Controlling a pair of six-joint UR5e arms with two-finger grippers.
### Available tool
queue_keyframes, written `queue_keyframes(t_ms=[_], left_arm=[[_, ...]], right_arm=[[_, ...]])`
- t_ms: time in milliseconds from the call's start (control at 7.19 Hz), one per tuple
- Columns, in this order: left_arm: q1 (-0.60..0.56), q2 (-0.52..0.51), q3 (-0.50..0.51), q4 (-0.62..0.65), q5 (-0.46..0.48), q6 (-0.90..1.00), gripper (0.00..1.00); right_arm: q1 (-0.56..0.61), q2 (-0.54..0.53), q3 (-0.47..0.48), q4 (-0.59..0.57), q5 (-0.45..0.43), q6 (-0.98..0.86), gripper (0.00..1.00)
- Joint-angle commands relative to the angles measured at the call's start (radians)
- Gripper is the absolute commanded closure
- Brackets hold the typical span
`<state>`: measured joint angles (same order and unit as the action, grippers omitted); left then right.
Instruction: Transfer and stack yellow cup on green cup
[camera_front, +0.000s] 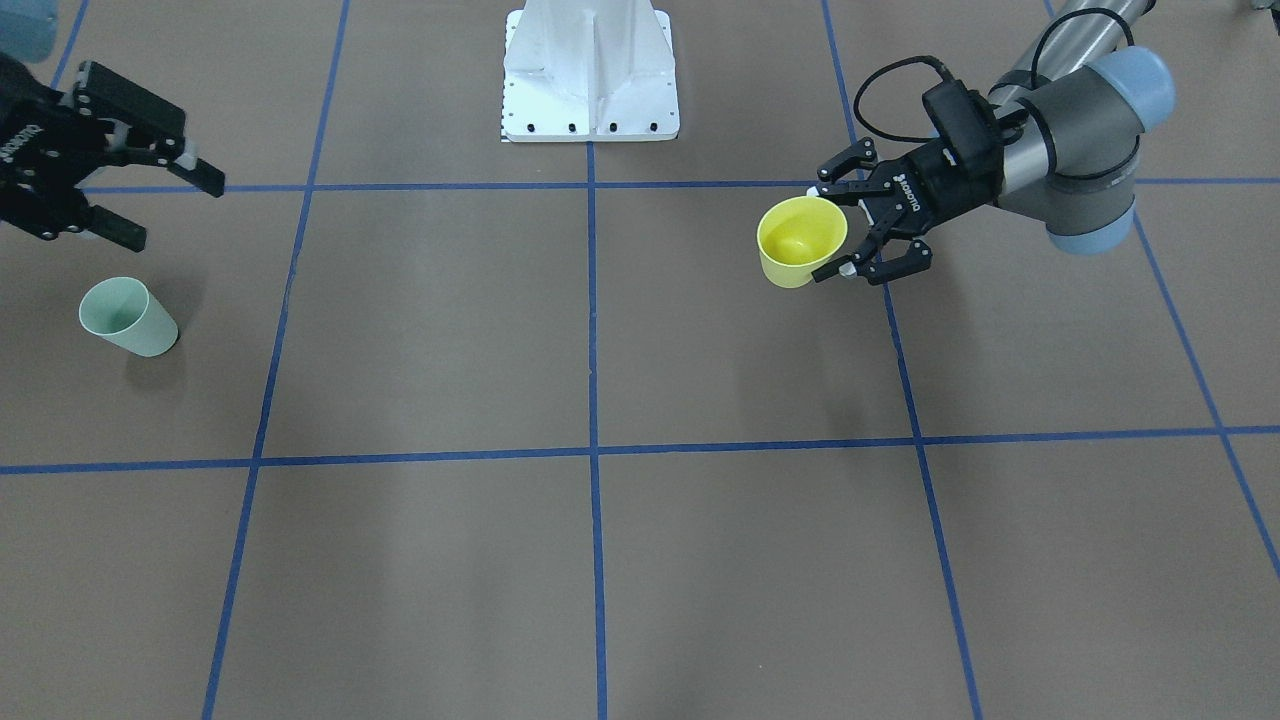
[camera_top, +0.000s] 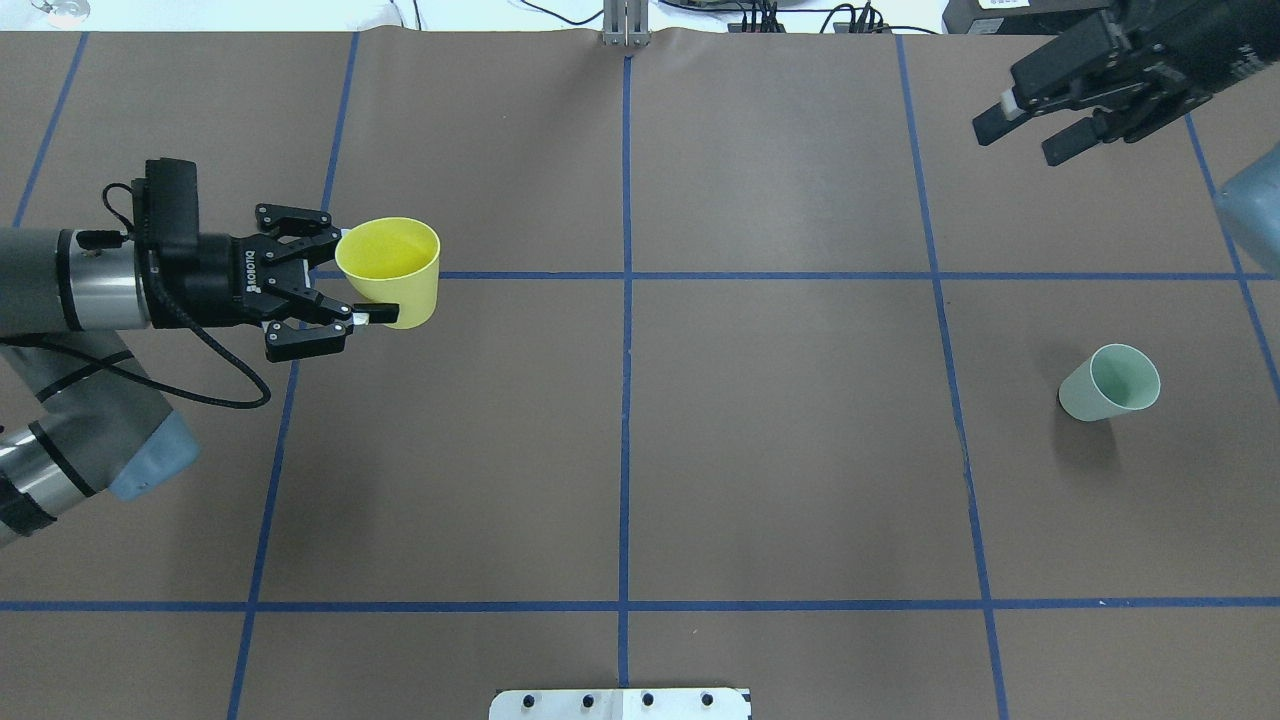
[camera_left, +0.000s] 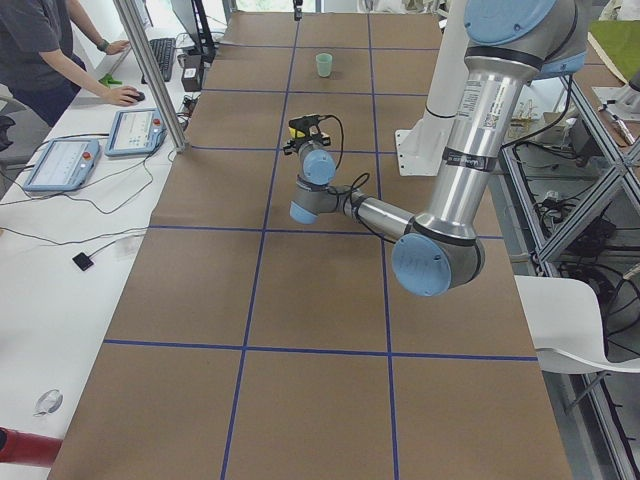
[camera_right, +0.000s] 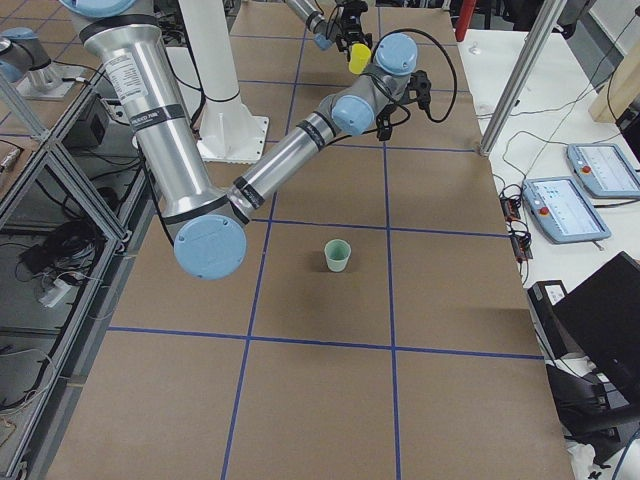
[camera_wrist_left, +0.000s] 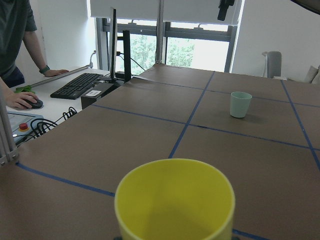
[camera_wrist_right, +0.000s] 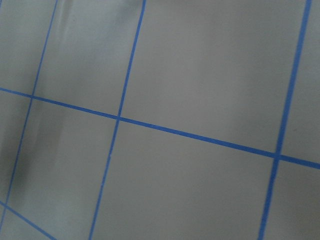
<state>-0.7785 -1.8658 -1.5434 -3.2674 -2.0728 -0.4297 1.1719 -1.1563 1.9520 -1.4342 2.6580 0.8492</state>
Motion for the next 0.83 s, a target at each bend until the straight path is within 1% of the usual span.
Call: queue_keyframes(t_ms=[0,278,556,695], left_arm=[[0.018,-0.032,0.000,0.053,0.002,0.137,1.00],[0.019,-0.071,-0.003,0.164,-0.003,0.181,1.00],[0.019,-0.105,-0.007,0.218,0.000,0.198,1.00],[0.021,-0.116,-0.007,0.241,0.002,0.198,1.00]], right_arm=[[-0.150,0.113,-0.004,-0.003,-0.094,0.192,0.00],[-0.259,0.188,-0.011,-0.009,-0.189,0.311,0.00],[-0.357,0.257,-0.036,-0.015,-0.275,0.404,0.00],[-0.380,0.320,-0.086,-0.029,-0.303,0.439,0.00]])
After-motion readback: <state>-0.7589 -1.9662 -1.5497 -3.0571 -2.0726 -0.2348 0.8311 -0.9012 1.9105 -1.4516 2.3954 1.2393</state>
